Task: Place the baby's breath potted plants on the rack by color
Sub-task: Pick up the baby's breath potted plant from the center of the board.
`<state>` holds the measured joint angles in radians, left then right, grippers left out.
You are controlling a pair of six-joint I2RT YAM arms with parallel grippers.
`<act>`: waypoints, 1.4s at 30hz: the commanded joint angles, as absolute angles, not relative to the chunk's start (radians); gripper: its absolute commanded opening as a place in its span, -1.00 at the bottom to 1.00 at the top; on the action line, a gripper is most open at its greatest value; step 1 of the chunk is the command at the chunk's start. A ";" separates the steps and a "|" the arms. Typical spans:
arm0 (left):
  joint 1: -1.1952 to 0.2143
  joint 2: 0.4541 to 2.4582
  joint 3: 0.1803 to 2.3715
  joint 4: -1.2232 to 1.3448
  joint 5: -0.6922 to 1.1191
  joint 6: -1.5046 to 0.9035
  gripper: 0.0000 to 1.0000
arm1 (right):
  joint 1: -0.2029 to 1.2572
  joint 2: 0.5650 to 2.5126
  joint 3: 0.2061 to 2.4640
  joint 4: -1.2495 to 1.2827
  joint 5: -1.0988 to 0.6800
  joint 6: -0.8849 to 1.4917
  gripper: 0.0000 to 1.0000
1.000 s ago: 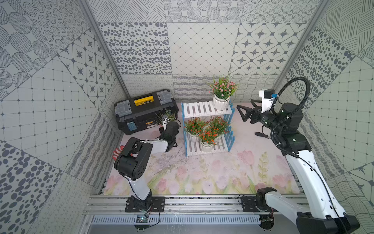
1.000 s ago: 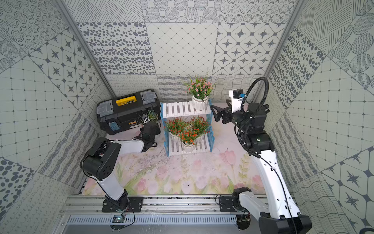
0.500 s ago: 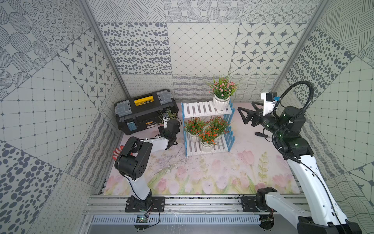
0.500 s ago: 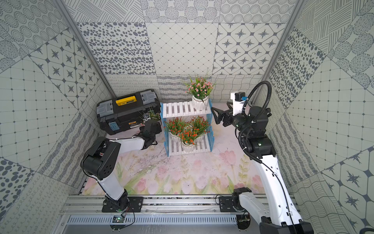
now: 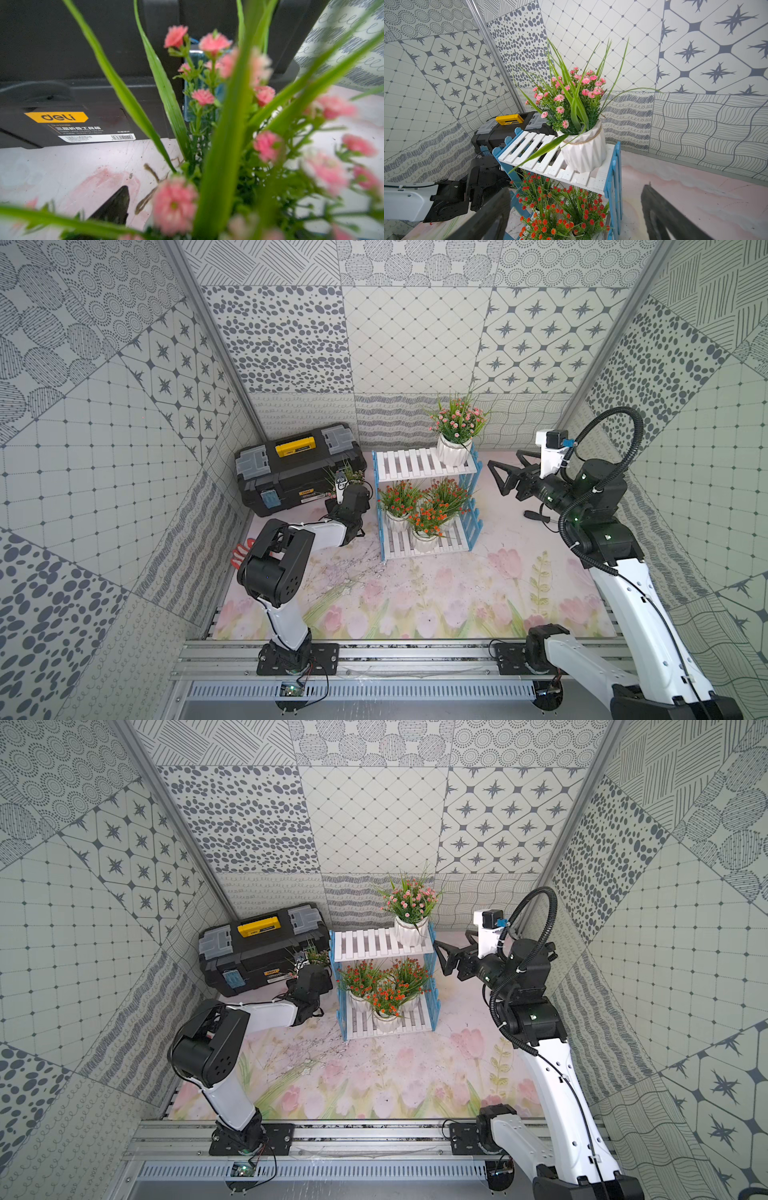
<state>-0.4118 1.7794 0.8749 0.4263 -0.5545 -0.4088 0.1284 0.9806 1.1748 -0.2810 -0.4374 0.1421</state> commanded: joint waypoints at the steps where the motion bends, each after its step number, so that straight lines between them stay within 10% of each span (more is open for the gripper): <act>1: -0.416 1.782 0.829 0.370 -0.440 -0.375 0.87 | 0.124 0.957 1.167 -0.260 -0.439 0.132 0.96; 42: -0.400 1.751 0.887 0.327 -0.427 -0.341 0.90 | 0.124 0.965 1.176 -0.273 -0.446 0.124 0.96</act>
<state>-0.4103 1.7412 0.8703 0.3614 -0.4152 -0.3401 0.1284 0.9806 1.1744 -0.2966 -0.4408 0.1387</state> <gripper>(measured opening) 0.951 0.979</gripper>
